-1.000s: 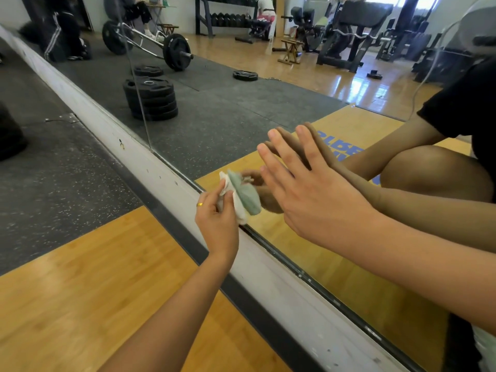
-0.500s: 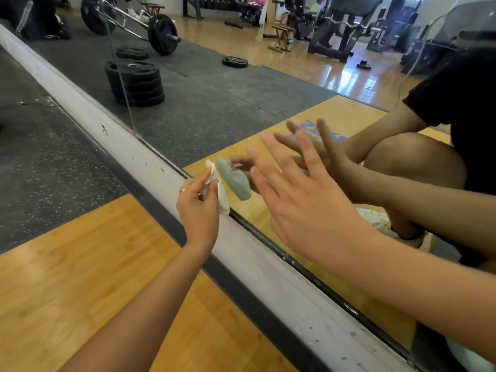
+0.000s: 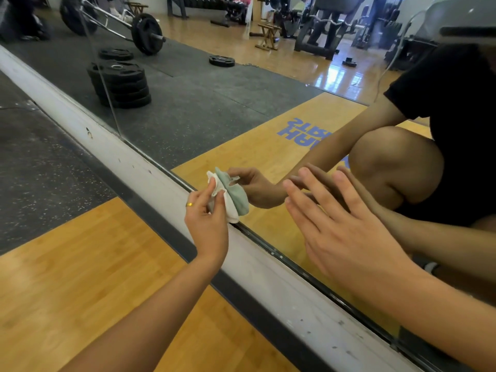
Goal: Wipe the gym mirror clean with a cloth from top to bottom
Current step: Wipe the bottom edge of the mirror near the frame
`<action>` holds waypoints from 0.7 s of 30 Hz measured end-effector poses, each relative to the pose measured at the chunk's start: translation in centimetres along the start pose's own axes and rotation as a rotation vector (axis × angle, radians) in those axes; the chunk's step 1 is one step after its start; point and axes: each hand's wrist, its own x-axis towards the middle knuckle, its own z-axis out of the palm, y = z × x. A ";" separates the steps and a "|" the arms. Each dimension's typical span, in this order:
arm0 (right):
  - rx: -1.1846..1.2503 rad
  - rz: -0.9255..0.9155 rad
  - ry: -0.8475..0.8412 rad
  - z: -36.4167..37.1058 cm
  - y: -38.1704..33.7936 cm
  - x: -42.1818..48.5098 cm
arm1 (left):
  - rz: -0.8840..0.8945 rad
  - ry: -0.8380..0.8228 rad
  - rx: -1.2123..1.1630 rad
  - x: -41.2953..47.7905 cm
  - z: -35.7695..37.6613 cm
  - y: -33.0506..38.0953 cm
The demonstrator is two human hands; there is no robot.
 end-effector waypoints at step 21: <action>-0.033 -0.006 -0.019 -0.7 0.0 0.0 | 0.567 -0.174 0.144 0.1 0.9 5.3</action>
